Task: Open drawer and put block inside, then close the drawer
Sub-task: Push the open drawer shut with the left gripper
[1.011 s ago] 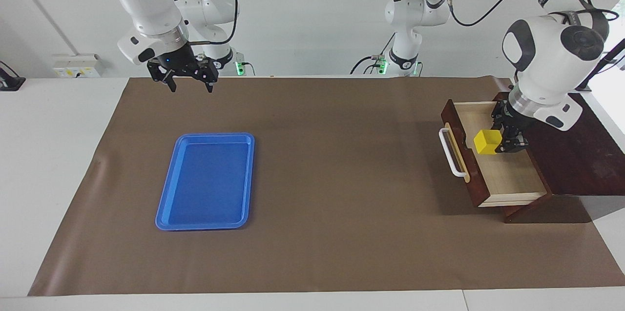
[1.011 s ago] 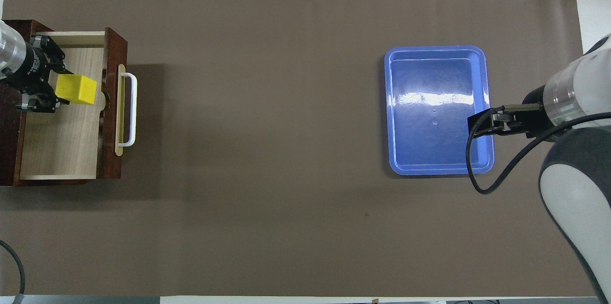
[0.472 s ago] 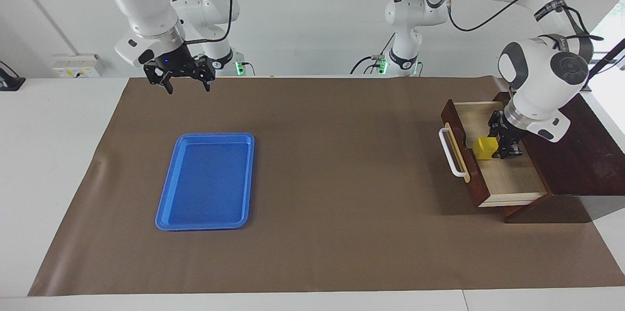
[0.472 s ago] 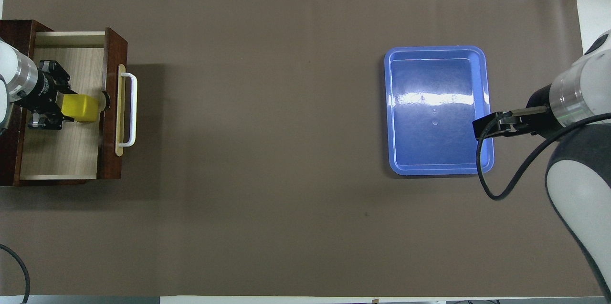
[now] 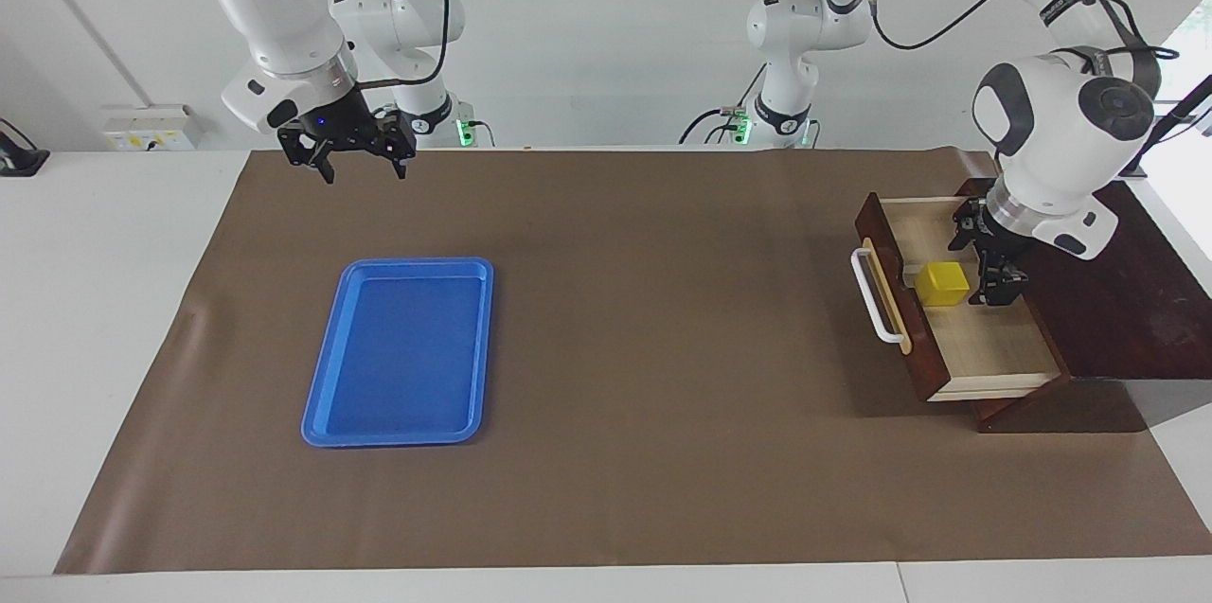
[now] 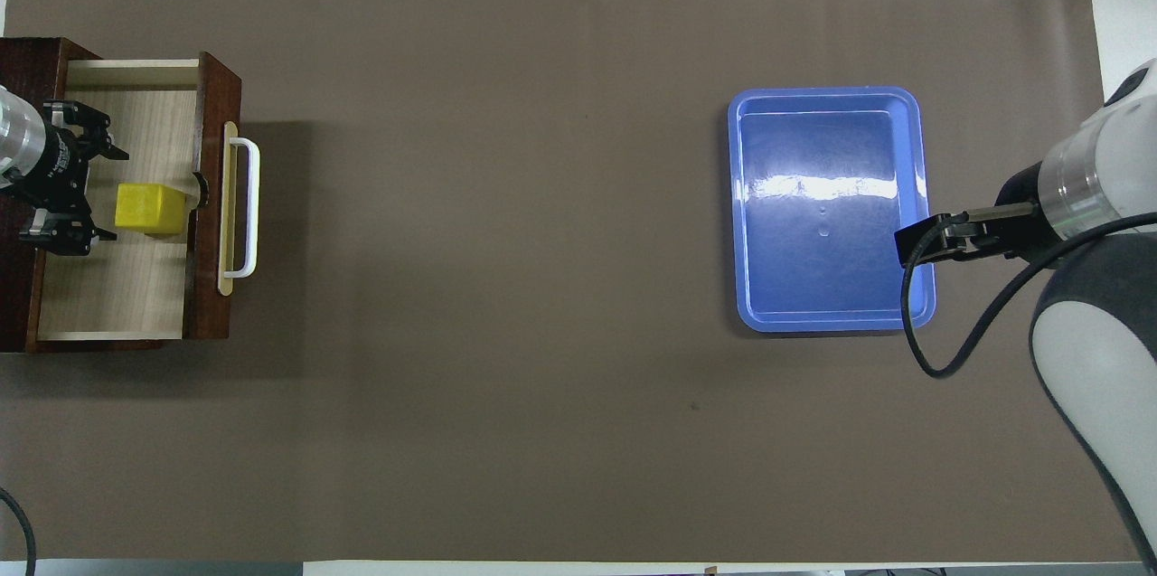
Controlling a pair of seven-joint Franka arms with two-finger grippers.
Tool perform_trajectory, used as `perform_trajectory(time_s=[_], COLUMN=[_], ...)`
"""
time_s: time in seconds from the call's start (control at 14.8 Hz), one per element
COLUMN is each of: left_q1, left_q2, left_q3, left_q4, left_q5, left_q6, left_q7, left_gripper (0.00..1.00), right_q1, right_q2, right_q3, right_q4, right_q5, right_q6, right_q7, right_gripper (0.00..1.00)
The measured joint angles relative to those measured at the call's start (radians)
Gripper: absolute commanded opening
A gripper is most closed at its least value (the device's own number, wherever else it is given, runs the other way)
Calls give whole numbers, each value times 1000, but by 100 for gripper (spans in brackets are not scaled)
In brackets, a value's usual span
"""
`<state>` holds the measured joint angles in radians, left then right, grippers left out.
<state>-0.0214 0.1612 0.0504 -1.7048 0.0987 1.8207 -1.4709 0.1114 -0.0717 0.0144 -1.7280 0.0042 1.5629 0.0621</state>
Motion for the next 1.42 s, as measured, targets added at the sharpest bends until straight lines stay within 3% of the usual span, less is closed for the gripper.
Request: perform_trajectory(time_s=[0.2,0.47,0.81,1.42], left_q1=[-94,-192,-195,-125], left_q2=[0,3,-20,-30], left_q3=[-14,-19,-13,-3], left_q4=[71,18,-117,-136], left_q5=[-12,-12,-12,-16], left_q6=[-62,-31,91,150], left_q7=[-88,-169,-171,-123], left_gripper=[100,100,100,100], right_q1=[0,0,-5,-14], right_q2=[0,-1,-1,-2], right_q3=[0,0,-2,-2], right_q4=[-2,-4,-5,-5], right_q5=[0,0,0,0], right_q6=[0,0,0,0], right_q7=[0,0,0,0], right_gripper=[100,100,100,100])
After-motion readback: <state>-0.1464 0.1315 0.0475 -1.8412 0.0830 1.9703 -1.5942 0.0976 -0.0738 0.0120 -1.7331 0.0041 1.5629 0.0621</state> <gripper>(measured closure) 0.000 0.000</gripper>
